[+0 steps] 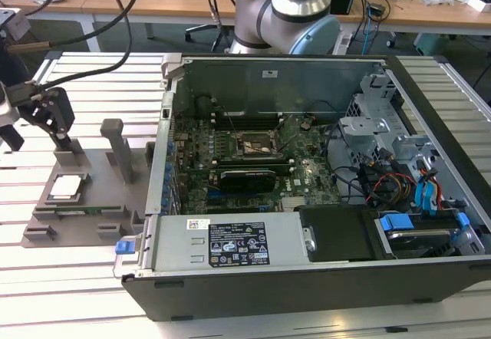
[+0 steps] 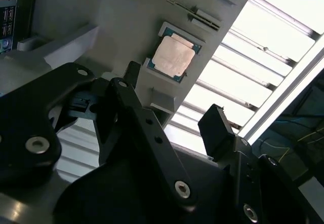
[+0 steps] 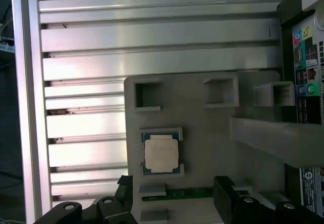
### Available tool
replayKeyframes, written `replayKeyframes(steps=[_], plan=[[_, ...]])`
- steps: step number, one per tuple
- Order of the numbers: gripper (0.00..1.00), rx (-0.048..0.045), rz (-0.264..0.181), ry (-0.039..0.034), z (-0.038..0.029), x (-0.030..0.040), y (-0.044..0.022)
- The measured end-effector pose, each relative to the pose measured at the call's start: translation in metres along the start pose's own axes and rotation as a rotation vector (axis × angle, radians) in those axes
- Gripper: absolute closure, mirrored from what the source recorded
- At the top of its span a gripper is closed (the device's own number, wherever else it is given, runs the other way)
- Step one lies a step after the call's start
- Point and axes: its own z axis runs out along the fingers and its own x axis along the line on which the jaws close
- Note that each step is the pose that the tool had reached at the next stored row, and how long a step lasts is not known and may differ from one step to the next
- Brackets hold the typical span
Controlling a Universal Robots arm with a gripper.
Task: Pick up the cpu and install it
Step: 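Pick up the cpu and move it towards the insertion slot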
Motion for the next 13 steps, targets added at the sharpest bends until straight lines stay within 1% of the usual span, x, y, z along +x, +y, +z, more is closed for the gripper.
replayKeyframes(steps=[2, 6, 8, 10, 13], plan=[[0.26, -0.0006, -0.017, -0.0002, 0.0020, 0.0001, -0.0015], [0.26, -0.0011, -0.043, 0.0000, 0.0035, 0.0020, -0.0027], [0.26, -0.0013, -0.053, 0.0001, 0.0051, 0.0033, -0.0047], [0.26, -0.0016, -0.062, 0.0001, 0.0071, 0.0047, -0.0074], [0.26, -0.0021, -0.072, -0.0001, 0.0124, 0.0058, -0.0110]])
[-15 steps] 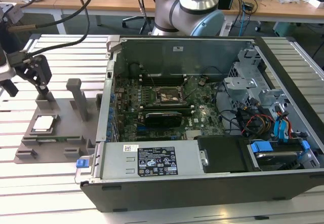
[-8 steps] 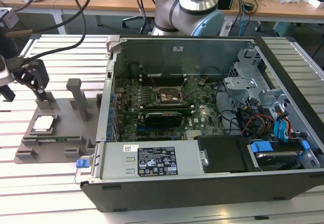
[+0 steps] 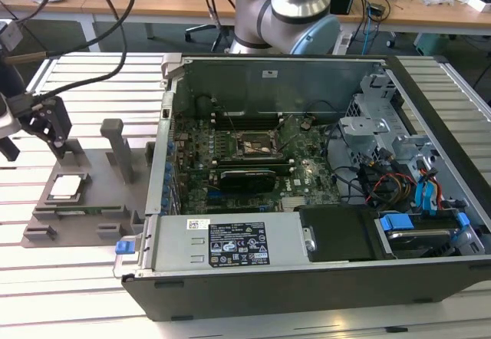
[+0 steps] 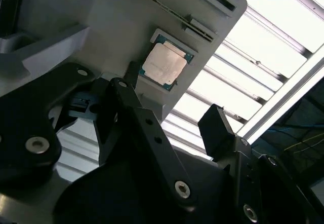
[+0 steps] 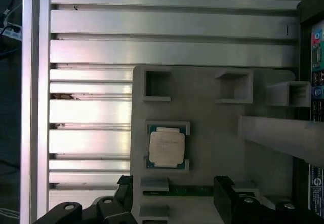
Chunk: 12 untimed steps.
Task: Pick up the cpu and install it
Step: 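Pick up the cpu and move it towards the insertion slot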
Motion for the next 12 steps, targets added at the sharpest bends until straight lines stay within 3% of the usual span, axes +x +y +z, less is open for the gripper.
replayKeyframes(steps=[5, 8, 12], plan=[[0.26, 0.0000, -0.023, 0.0004, 0.0096, 0.0001, -0.0032], [0.26, 0.0045, -0.030, 0.0006, 0.0161, -0.0006, -0.0031], [0.26, 0.0233, -0.035, 0.0011, 0.0239, -0.0020, 0.0014]])
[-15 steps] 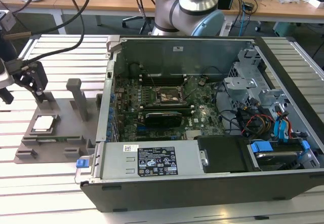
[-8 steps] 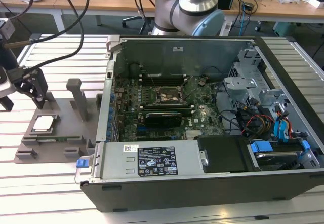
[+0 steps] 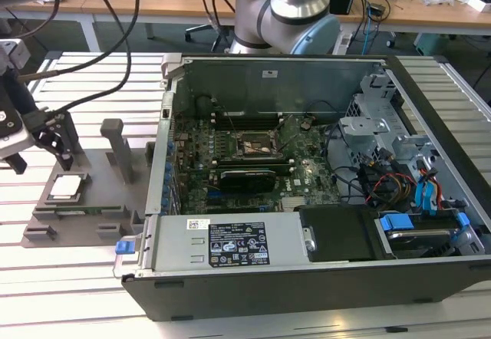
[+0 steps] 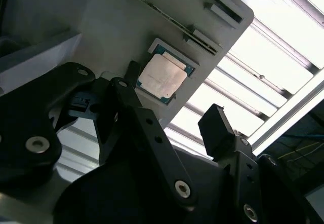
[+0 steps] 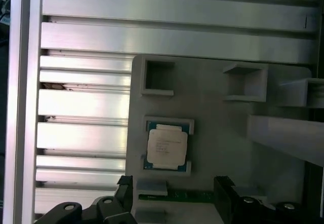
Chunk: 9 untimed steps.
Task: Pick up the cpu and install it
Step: 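Pick up the cpu and move it towards the insertion slot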
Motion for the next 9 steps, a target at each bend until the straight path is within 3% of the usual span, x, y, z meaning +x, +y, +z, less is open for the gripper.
replayKeyframes(steps=[9], plan=[[0.26, 0.0155, -0.003, 0.0008, 0.0217, -0.0022, 0.0045]])
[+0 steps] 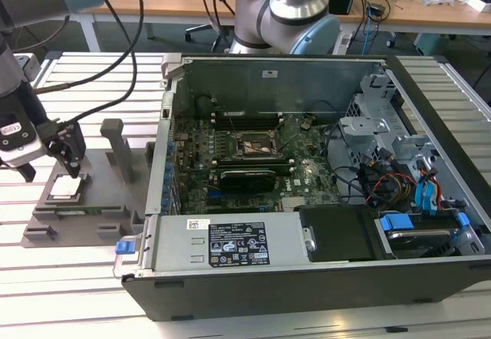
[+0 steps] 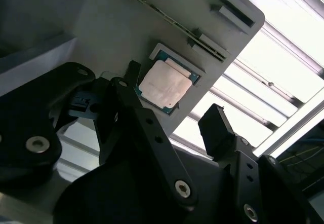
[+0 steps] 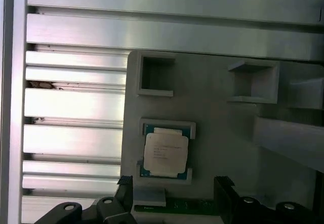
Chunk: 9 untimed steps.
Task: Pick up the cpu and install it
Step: 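Pick up the cpu and move it towards the insertion slot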
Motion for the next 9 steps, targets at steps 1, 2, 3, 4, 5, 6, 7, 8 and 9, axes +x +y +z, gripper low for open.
replayKeyframes(steps=[1, 2, 3, 4, 5, 6, 7, 8, 9], plan=[[0.26, 0.0012, 0.000, 0.0001, 0.0019, -0.0002, 0.0005], [0.26, 0.0021, 0.000, 0.0002, 0.0039, -0.0003, 0.0009], [0.26, 0.0026, 0.000, 0.0002, 0.0068, -0.0004, 0.0018], [0.26, 0.0029, 0.000, 0.0003, 0.0087, -0.0004, 0.0025], [0.26, 0.0031, 0.000, 0.0003, 0.0104, -0.0005, 0.0037], [0.26, 0.0035, 0.000, 0.0004, 0.0121, -0.0006, 0.0053], [0.26, 0.0034, 0.000, 0.0002, 0.0142, -0.0006, 0.0072], [0.26, 0.0036, 0.000, 0.0002, 0.0188, -0.0006, 0.0104], [0.26, 0.0039, 0.000, 0.0003, 0.0217, -0.0006, 0.0111]])
